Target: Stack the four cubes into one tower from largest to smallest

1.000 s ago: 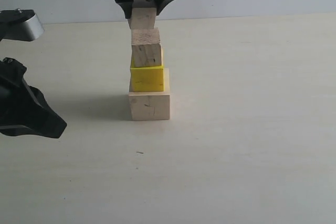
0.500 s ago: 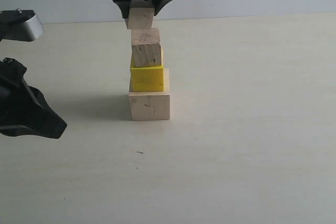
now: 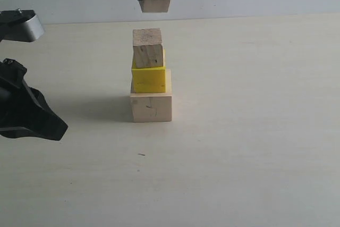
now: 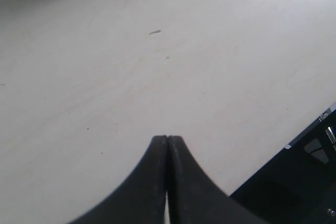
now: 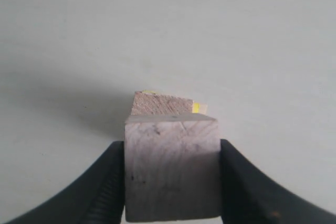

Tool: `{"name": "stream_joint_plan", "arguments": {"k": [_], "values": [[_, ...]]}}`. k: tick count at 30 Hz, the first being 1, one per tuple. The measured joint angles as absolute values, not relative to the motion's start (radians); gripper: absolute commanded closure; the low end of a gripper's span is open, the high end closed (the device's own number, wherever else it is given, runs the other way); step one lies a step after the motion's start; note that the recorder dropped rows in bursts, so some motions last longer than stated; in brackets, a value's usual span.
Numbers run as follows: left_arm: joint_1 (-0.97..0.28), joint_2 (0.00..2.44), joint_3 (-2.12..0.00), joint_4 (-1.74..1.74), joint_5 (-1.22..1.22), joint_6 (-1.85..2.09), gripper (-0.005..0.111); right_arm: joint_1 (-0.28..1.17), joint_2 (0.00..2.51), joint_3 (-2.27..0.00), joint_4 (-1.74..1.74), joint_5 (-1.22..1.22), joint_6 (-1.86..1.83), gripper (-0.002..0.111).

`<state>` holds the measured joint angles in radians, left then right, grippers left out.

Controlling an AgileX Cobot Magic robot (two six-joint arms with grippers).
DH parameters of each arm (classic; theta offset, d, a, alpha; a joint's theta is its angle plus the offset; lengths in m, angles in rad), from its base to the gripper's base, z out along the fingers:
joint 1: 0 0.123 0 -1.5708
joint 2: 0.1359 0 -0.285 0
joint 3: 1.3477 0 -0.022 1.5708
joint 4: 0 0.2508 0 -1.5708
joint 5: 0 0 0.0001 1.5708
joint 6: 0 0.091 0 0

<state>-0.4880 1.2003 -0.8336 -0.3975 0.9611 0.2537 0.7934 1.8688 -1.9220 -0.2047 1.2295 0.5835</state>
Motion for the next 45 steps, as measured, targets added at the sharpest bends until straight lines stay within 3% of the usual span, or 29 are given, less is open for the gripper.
{"name": "stream_joint_plan", "arguments": {"k": [45], "values": [[-0.488, 1.2, -0.834, -0.417, 0.989, 0.254, 0.107, 0.793, 2.02, -1.987, -0.204, 1.223, 0.648, 0.108]]}}
